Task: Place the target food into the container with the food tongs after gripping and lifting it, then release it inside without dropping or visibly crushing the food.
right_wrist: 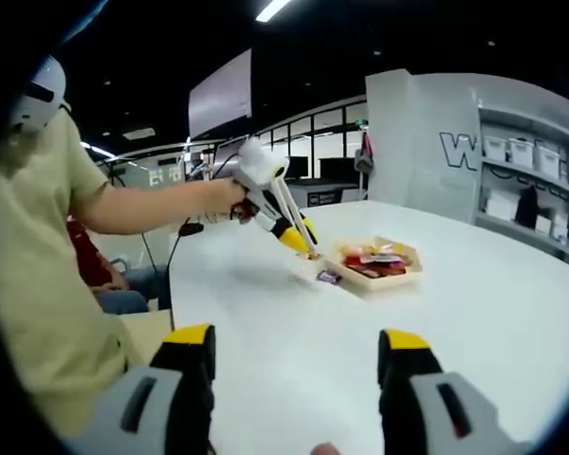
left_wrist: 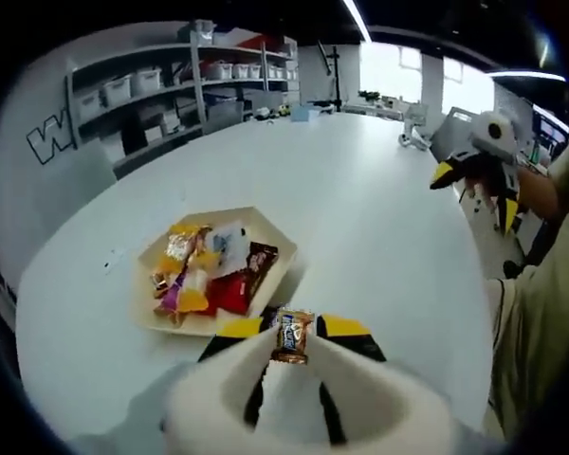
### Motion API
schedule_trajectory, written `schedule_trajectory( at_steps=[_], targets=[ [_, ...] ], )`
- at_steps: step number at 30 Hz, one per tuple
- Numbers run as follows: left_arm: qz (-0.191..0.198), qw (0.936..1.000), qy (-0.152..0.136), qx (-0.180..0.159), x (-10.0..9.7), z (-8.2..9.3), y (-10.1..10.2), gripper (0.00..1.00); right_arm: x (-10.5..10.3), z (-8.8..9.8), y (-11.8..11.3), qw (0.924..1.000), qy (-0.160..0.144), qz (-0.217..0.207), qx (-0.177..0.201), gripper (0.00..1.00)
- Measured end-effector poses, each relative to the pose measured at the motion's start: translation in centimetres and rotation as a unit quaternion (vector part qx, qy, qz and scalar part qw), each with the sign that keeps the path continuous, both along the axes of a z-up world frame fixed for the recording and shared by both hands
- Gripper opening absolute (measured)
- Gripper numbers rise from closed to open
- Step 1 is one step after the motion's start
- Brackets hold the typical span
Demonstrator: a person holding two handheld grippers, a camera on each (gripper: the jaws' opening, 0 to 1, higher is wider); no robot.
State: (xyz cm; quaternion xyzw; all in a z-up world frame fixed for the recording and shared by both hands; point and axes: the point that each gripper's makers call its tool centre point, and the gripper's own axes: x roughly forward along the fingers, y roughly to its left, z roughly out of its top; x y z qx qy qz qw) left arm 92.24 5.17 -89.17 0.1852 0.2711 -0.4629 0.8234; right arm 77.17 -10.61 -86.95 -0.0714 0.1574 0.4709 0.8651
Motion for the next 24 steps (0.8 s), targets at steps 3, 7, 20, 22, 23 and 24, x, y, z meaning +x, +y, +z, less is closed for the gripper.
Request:
schedule_trajectory(
  at_steps=[3,7,20,22,23,24],
  targets=[
    [0.006,0.9999,-0.003,-0.008,0.6,0.5,-0.1,0.19,0.0,0.1,0.0,1.0,-0.001,0.0,0.0,0.68],
    [0.009,0.9999,-0.007,-0.009,1.2,1.0,-0.1,0.19,0.0,0.2,0.0,1.0,-0.002,0.0,0.0,0.68],
    [0.035,0.9991,-0.021,-0.013,4.7,1.9,-0.2,0.19,0.2,0.5,-0.4,1.0,-0.005,-0.002,-0.001,0.68],
    [0.04,0.9988,-0.023,-0.013,5.2,1.9,-0.2,0.19,0.3,0.6,-0.4,1.0,-0.006,-0.003,0.0,0.68],
    [0.042,0.9988,-0.023,-0.014,5.5,1.8,-0.2,0.2,0.3,0.7,-0.5,1.0,-0.006,-0.003,0.0,0.68],
    [0.043,0.9987,-0.023,-0.014,5.5,1.8,-0.2,0.2,0.3,0.7,-0.5,1.0,-0.006,-0.003,0.0,0.68]
  ],
)
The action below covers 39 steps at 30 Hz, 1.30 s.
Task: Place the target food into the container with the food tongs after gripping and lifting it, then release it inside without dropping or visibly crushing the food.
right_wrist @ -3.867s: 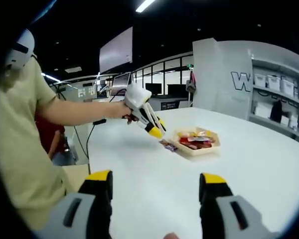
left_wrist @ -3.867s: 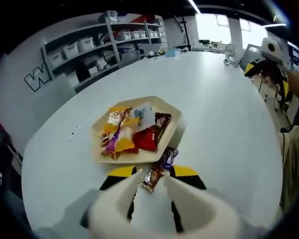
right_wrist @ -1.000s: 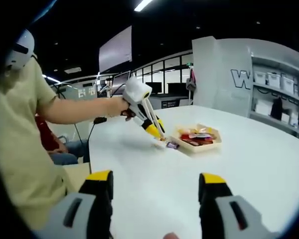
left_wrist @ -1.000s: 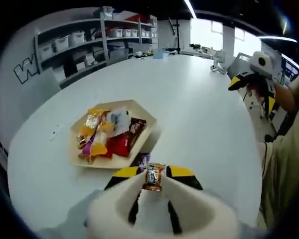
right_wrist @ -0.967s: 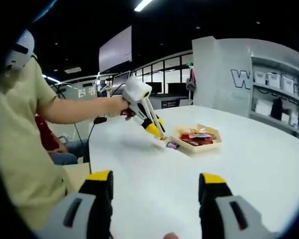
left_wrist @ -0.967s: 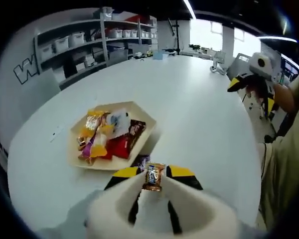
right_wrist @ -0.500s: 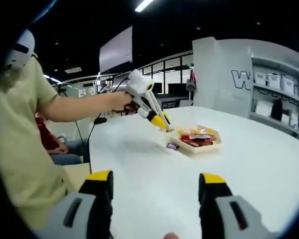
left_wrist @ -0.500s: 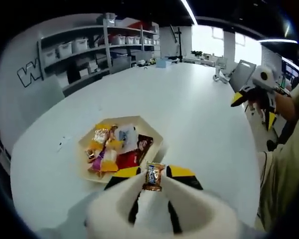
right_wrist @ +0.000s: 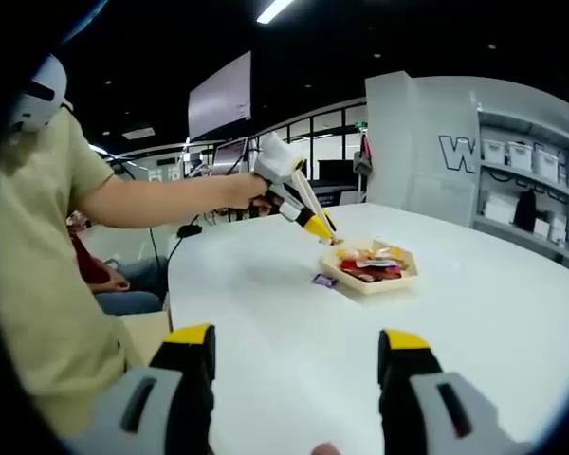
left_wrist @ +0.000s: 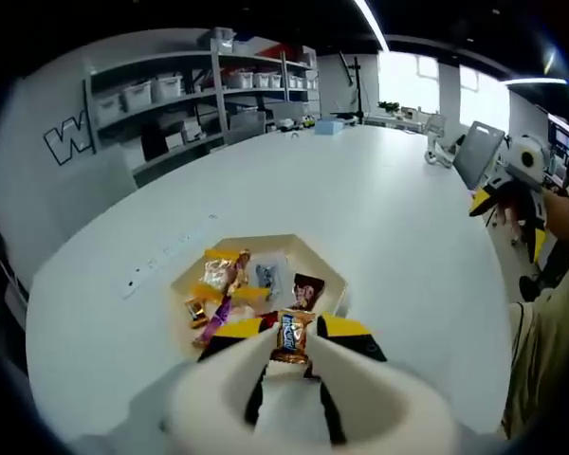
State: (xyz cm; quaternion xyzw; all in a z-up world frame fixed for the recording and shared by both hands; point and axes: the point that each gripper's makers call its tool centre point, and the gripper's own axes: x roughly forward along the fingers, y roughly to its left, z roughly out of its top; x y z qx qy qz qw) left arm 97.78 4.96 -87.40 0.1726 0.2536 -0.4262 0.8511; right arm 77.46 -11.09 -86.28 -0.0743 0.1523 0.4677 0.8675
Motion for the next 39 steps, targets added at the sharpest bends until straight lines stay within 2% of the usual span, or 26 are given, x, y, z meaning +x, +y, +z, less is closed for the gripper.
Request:
schedule_trajectory(
  at_steps=[6,14,25,39],
  targets=[
    [0.012,0.9998,-0.01,0.015,1.2,-0.7,0.3,0.24,0.0,0.1,-0.1,1.0,-0.001,-0.001,-0.001,0.68],
    [0.01,0.9996,-0.013,0.021,0.9,-0.5,0.3,0.24,-0.1,-0.2,0.0,1.0,0.002,-0.001,-0.002,0.68],
    [-0.009,0.9995,-0.017,0.027,-1.2,-0.3,0.0,0.24,-0.1,-0.2,0.1,1.0,0.001,0.001,-0.002,0.68],
    [-0.024,0.999,-0.017,0.033,-3.8,-1.3,0.0,0.24,-0.2,-0.3,0.2,1.0,0.003,0.003,-0.001,0.68]
  ],
)
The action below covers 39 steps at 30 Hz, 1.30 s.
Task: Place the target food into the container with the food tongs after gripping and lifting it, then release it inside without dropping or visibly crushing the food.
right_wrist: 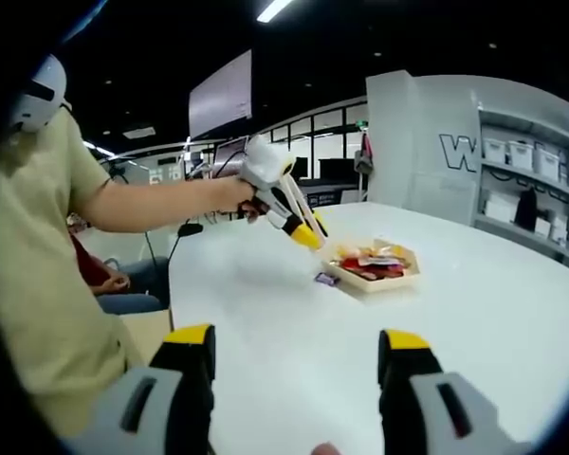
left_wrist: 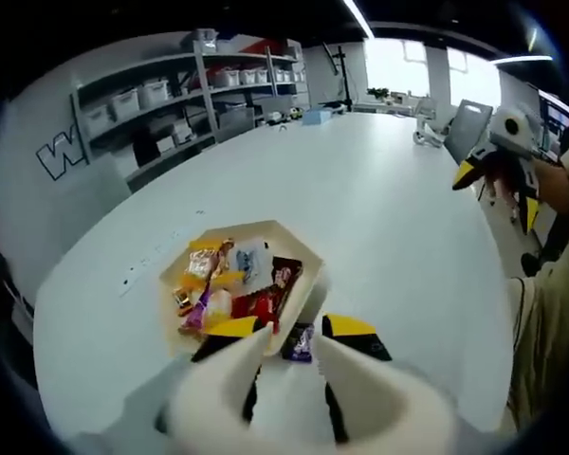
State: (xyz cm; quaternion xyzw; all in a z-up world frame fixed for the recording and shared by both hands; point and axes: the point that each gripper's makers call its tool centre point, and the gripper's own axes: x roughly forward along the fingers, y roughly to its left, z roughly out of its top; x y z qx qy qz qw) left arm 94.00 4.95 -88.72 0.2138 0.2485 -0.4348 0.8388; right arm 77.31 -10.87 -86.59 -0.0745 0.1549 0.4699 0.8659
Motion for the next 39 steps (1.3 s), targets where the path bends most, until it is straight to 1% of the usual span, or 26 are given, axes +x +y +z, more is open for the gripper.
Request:
schedule_trajectory(
  at_steps=[6,13,20,25,31,36,39],
  targets=[
    [-0.005,1.0,0.002,0.001,-0.6,-1.1,0.0,0.24,0.0,0.0,0.0,1.0,0.0,0.0,0.0,0.68],
    [-0.009,0.9999,0.005,0.006,-1.1,-1.9,-0.3,0.24,0.0,0.0,0.1,1.0,0.0,0.0,0.001,0.68],
    [-0.017,0.9996,-0.006,0.022,-1.1,-2.8,-0.8,0.24,0.0,-0.1,-0.1,1.0,0.001,-0.002,0.0,0.68],
    [-0.02,0.9995,0.001,0.024,-1.0,-3.4,-1.1,0.24,0.0,-0.2,-0.1,1.0,0.002,-0.002,0.001,0.68],
    [-0.019,0.9993,0.002,0.032,-1.0,-4.0,-1.1,0.25,0.0,-0.2,-0.1,1.0,0.003,-0.003,0.001,0.68],
    [-0.019,0.9994,0.004,0.03,-1.0,-4.3,-1.5,0.25,0.0,-0.3,-0.1,1.0,0.004,-0.002,0.002,0.68],
    [-0.018,0.999,-0.003,0.04,-0.8,-4.6,-1.5,0.25,-0.1,-0.4,-0.1,1.0,0.005,-0.003,0.002,0.68]
  ],
)
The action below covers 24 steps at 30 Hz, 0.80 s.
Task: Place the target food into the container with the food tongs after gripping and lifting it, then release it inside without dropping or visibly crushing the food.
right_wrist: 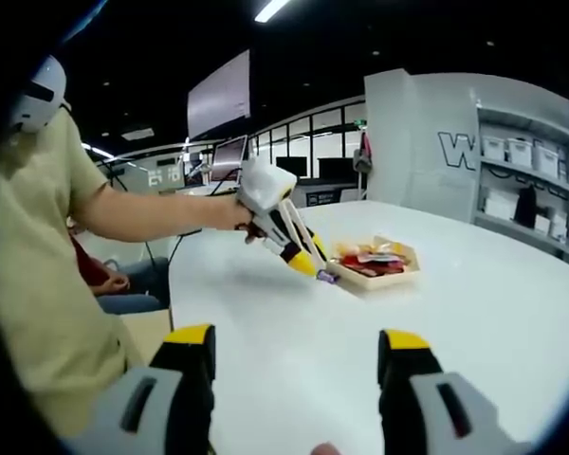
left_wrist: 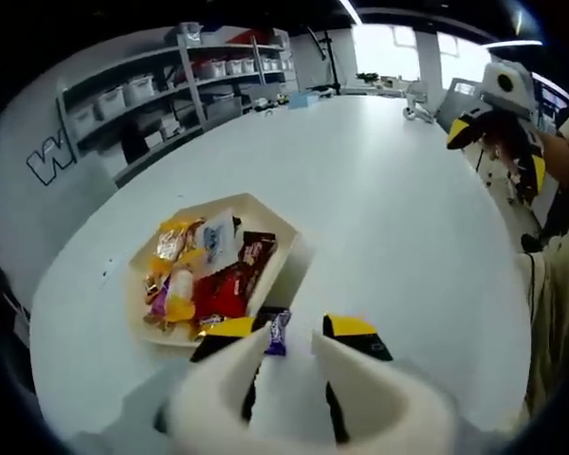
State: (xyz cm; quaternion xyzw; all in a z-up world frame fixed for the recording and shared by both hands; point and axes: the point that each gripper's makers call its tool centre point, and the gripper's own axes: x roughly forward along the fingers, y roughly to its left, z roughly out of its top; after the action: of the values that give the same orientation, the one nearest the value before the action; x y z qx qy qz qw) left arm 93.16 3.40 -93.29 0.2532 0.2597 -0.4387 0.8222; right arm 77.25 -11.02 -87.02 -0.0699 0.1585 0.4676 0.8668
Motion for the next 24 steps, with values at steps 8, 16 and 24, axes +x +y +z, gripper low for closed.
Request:
schedule_trajectory(
  at_steps=[8,16,24],
  targets=[
    [0.005,0.9999,0.009,-0.008,0.24,-0.21,-0.2,0.25,0.01,0.03,-0.15,1.0,0.0,-0.002,0.0,0.68],
    [0.008,0.9998,0.019,-0.008,0.1,-0.82,-0.21,0.25,-0.05,-0.02,-0.06,1.0,0.0,-0.001,0.0,0.68],
    [0.0,0.9996,0.028,-0.006,-0.4,-0.83,-0.21,0.25,0.05,0.17,-0.02,1.0,-0.001,-0.001,0.0,0.67]
  ],
)
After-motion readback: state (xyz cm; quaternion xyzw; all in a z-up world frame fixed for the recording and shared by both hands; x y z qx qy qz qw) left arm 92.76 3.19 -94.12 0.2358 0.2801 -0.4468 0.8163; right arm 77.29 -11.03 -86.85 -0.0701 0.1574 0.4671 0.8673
